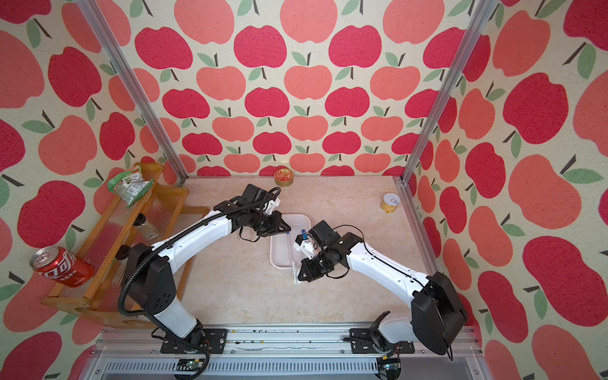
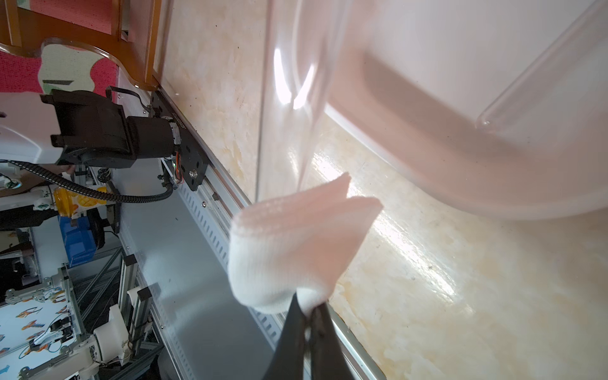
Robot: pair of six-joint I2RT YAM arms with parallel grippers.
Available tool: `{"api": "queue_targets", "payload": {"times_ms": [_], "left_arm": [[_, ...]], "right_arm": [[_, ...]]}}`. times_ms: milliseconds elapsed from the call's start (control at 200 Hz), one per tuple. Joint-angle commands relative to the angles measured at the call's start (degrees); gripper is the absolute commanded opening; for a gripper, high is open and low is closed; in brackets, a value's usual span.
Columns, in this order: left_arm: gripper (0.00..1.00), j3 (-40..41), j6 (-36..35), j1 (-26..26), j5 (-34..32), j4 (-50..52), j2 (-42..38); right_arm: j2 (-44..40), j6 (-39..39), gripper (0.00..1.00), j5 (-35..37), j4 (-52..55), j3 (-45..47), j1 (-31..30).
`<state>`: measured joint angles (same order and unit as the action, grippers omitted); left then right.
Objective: Wipe the exteriors of test tubes
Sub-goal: Wipe the dirt from the test tube.
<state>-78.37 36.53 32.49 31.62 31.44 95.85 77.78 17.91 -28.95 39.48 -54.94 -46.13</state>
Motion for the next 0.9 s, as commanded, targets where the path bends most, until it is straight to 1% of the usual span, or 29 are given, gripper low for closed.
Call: {"api": "queue_targets", "payload": {"times_ms": [0, 150, 390, 590, 745, 895], "left_arm": [[0.05, -1.5, -1.0, -0.2, 1.1, 0.7, 1.0], [0.05, -1.2, -0.7, 0.0, 1.1, 0.4, 0.8], [0.05, -1.3, -0.6, 0.2, 1.3, 0.6, 0.8], [0.05, -1.1, -0.8, 0.3, 0.9, 1.1, -0.1], [0.05, -1.3, -1.0, 0.3, 0.9, 1.5, -0.1], [0.05, -2.3, -1.1, 0.1, 0.5, 2.1, 0.2]], "right_arm": [[-0.8, 0.1, 0.00, 1.0, -0.1, -0.5, 0.1], [1.6, -1.5, 0.00, 1.6, 1.4, -3.9, 1.3], [6.8, -4.4, 0.00, 2.1, 3.5, -11.7, 3.9], [9.8, -6.1, 0.00, 3.8, 5.3, -16.8, 6.0], [10.1, -6.8, 0.00, 5.0, 6.5, -18.4, 6.3], [8.5, -6.6, 0.00, 5.1, 7.0, -16.6, 5.7]]}}
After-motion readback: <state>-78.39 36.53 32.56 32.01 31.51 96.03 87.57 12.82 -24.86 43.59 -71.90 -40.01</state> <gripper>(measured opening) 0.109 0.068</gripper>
